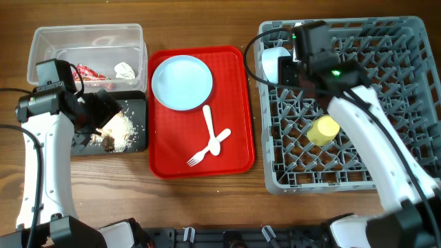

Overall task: Sort waste into correct bins and load items into the dishwasher rack
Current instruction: 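Grasp the white spoon with the right gripper and place it in the rack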

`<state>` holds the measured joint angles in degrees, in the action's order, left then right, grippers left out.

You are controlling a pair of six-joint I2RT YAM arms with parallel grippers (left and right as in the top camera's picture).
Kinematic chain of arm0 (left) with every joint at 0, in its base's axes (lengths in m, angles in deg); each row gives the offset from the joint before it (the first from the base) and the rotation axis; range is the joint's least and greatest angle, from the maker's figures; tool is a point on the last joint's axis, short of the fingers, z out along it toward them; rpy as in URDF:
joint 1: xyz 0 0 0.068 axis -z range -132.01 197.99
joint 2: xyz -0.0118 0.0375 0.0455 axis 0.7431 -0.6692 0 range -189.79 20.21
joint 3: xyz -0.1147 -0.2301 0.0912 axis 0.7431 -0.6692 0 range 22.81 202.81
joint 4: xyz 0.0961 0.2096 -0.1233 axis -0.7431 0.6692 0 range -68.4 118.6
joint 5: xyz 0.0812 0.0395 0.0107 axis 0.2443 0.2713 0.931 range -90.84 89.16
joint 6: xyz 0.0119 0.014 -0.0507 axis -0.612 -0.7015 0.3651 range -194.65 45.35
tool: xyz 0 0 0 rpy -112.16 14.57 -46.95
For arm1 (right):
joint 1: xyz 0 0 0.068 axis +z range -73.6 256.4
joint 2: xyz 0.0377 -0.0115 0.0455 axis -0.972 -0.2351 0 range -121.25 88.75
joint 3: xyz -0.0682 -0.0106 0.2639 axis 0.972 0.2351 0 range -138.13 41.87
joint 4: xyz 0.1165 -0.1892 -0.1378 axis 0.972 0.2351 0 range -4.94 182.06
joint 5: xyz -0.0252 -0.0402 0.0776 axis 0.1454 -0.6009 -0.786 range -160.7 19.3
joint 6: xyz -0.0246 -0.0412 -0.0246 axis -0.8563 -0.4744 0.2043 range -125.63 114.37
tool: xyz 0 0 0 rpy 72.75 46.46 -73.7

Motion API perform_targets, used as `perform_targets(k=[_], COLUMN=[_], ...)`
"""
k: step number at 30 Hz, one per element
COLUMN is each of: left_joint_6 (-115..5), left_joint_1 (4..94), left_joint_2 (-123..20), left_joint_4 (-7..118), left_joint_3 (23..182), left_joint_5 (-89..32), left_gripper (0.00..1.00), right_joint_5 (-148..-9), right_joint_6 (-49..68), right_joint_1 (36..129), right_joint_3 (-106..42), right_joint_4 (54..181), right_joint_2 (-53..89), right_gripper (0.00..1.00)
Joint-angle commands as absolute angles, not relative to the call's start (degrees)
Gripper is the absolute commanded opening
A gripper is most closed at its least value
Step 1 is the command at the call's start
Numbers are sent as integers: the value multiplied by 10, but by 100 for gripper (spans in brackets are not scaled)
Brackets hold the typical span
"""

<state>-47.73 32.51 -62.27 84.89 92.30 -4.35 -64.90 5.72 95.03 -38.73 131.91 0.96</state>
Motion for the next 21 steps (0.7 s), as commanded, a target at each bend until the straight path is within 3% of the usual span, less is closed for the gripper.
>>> perform_targets(k=[1, 6, 9, 17, 19, 21], left_joint_6=[-472, -472, -472, -472, -472, -472], left_joint_1=[322, 322, 322, 322, 322, 322], left_joint_2=[-614, -614, -614, -614, -614, -614], left_joint_4=[848, 847, 847, 847, 847, 847], left_joint_3=[925, 925, 925, 925, 925, 925], left_joint_5=[-49, -49, -49, -49, -49, -49], left_gripper=[100, 100, 100, 100, 100, 100], right_joint_5=[-841, -798, -790, -678, -661, -660], right_joint_6=[134, 180, 191, 230, 230, 229], right_joint_1=[998, 1157, 1203, 1216, 1215, 1215], right_joint_3=[-383, -383, -383, -383, -383, -383], right_joint_4=[1352, 1366, 1331, 1261, 1257, 1259], right_joint_2=[30, -62, -147, -310, -324, -333], right_gripper=[65, 69, 69, 61, 52, 37])
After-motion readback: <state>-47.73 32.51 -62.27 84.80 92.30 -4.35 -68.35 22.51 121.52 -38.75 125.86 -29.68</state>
